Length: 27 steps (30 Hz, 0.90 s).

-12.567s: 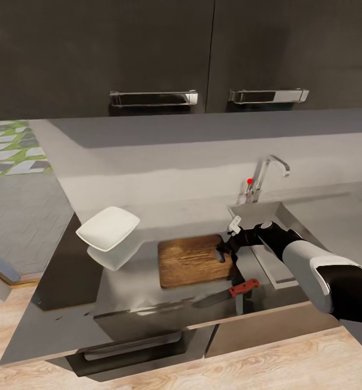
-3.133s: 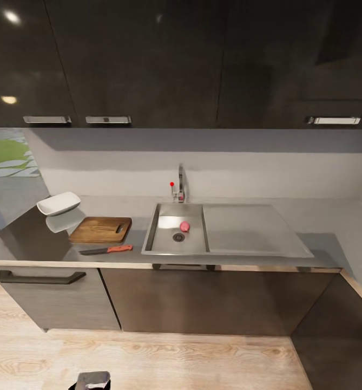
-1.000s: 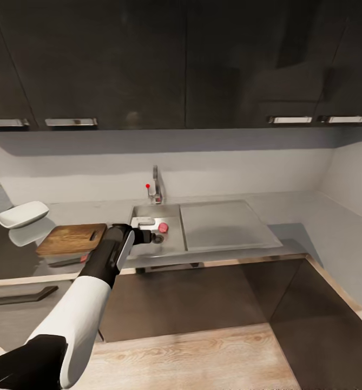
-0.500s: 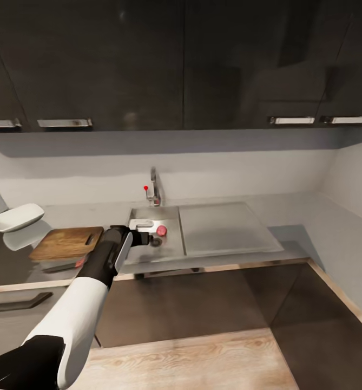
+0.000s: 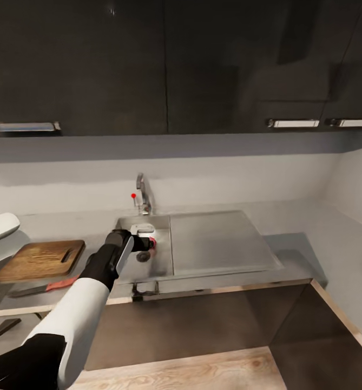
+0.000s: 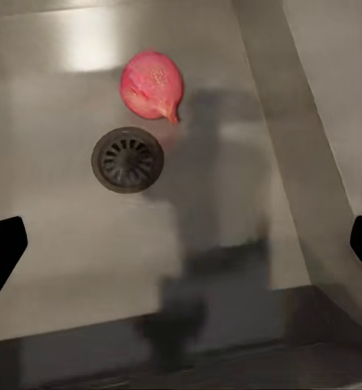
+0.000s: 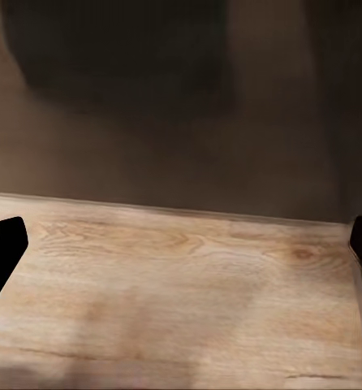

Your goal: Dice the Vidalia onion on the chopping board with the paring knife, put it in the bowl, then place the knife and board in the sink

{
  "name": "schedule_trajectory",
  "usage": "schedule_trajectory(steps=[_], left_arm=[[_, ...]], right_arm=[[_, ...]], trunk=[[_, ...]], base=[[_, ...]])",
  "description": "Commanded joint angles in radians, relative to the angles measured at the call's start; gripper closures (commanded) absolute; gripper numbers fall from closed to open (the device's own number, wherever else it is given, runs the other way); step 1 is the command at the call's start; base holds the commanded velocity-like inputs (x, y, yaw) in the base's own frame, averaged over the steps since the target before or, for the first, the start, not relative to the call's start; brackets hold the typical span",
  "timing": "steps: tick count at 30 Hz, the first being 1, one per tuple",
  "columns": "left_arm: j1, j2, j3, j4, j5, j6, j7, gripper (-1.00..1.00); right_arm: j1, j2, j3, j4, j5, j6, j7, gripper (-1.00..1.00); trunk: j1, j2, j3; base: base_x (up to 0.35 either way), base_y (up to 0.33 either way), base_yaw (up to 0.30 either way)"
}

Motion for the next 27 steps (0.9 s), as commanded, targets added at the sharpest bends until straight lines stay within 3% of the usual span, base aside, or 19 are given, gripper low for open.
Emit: schedule_trajectory(steps=[1, 12, 27], left_arm=[[-0.001, 0.000, -0.001, 0.001, 0.000, 0.005, 0.004, -1.00], [-0.001, 0.002, -0.001, 0.005, -0.004, 0.004, 0.004, -1.00], [-0.001, 0.008, -0.001, 0.014, -0.004, 0.004, 0.004, -1.00]], right_arm=[[0.000, 0.000, 0.000, -0.001, 0.009, 0.000, -0.004, -1.00], [0.000, 0.000, 0.000, -0.001, 0.009, 0.000, -0.004, -1.00], [0.000, 0.000, 0.000, -0.001, 0.009, 0.001, -0.004, -1.00]], trunk=[[0.001, -0.002, -0.002], [0.001, -0.002, -0.015], [0.001, -0.002, -0.039]], base=[[0.282, -0.190, 0.000], [0.305, -0.099, 0.000], [0.210, 0.053, 0.000]])
